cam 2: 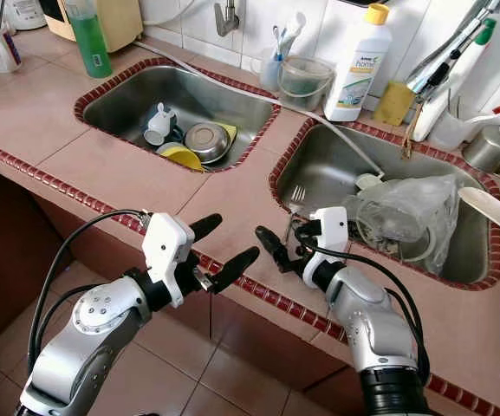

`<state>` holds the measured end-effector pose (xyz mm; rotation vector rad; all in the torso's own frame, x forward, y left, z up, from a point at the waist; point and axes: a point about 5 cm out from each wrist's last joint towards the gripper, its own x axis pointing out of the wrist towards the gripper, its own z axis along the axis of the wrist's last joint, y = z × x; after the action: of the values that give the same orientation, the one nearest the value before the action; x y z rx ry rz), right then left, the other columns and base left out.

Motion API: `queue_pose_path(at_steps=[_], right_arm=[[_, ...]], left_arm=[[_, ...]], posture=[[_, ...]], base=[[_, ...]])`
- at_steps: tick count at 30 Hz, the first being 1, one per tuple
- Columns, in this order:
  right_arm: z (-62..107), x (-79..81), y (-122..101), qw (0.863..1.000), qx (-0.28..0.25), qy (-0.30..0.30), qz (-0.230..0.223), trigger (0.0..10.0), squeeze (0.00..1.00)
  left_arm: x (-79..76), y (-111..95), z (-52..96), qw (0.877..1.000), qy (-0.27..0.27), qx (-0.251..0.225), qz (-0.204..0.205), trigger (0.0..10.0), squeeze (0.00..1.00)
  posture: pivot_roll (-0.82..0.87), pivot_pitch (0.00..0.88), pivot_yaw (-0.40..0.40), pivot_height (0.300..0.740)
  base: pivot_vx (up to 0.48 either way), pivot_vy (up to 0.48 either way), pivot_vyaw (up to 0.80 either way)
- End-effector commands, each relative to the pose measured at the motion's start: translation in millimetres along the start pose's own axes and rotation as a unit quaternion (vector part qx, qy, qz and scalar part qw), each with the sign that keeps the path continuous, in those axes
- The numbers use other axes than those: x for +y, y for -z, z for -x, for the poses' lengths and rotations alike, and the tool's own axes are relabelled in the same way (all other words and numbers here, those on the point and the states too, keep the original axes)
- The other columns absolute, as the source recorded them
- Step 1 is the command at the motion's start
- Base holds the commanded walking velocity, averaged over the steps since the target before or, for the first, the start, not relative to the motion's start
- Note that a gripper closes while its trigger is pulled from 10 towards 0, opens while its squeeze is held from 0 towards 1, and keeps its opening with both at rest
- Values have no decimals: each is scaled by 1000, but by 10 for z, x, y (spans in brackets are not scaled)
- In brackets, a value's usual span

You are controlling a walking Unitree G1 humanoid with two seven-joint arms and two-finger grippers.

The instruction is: Kitchen organization

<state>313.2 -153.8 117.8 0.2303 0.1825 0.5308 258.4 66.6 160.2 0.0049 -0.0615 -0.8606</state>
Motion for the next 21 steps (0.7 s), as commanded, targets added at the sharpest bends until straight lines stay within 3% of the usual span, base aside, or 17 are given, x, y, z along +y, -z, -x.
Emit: queue_pose_path(at_steps=[1, 21], right_arm=[[47, -23, 82, 1000, 23, 3, -8, 10000, 0], [65, 18, 115, 999, 34, 2, -4, 10000, 0]], left_arm=[[3, -2, -15, 1000, -1, 0, 4, 10000, 0], [12, 1, -15, 1000, -4, 1, 2, 10000, 0]], posture=[[-56, 159, -67, 740], [-57, 161, -70, 740]], base=[[0, 0, 0], [0, 0, 0]])
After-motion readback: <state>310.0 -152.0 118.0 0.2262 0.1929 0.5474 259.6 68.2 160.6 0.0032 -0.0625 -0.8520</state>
